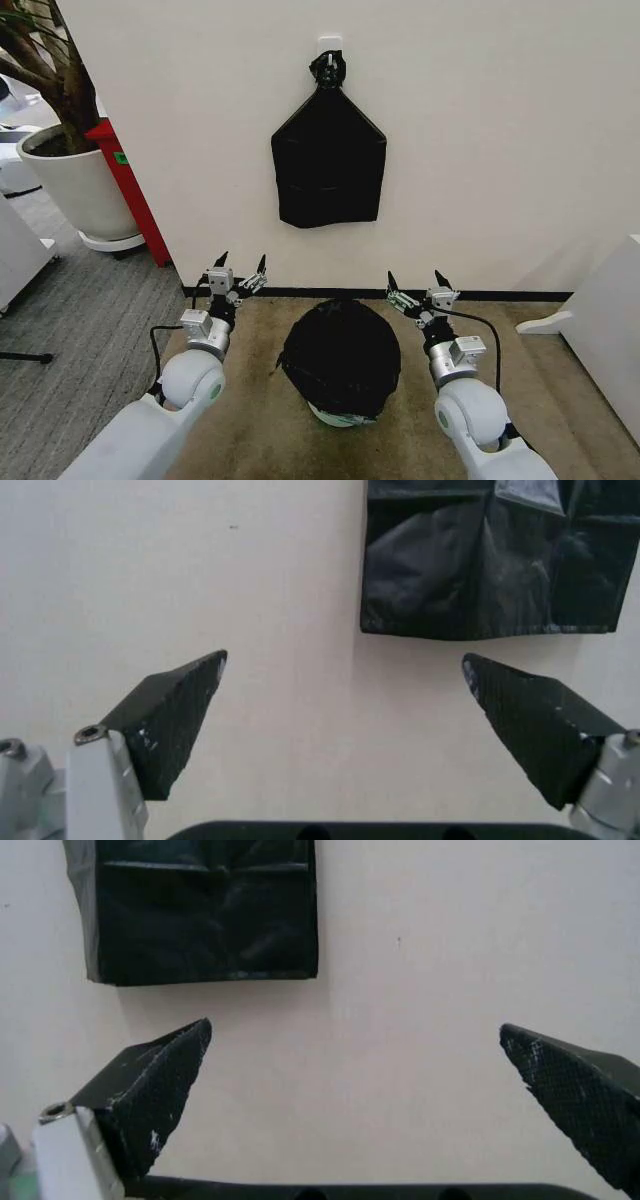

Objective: Place the garbage bag over the trash bin.

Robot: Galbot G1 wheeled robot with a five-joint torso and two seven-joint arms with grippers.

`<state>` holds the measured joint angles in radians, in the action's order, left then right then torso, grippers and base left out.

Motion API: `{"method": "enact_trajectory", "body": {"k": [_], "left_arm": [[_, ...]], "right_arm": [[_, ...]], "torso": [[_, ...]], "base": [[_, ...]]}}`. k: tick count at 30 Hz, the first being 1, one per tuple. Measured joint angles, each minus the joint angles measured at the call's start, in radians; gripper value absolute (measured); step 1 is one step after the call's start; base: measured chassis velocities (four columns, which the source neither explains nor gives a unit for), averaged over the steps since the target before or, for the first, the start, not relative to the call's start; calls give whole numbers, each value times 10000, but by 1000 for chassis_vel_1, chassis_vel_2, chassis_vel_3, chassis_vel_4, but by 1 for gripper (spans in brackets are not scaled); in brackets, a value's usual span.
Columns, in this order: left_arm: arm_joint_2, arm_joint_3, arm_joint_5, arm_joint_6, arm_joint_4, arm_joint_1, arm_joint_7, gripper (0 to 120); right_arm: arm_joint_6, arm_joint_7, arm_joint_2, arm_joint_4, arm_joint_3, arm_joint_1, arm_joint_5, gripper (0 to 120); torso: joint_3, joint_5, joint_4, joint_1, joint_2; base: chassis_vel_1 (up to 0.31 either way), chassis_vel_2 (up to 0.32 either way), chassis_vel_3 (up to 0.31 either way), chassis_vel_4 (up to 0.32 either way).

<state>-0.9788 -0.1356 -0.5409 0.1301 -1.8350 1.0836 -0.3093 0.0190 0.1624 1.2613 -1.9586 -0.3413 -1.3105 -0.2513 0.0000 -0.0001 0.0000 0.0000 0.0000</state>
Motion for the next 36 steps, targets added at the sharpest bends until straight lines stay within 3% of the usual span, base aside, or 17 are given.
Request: {"method": "enact_trajectory", "body": {"k": [36], "left_arm": [[0,0,1,-1,-1,2,-2,91]], "right_arm": [[-4,9,-1,-1,1,2,-5,100]], "torso": [[0,0,0,0,0]], "base": [[0,0,0,0]]}}
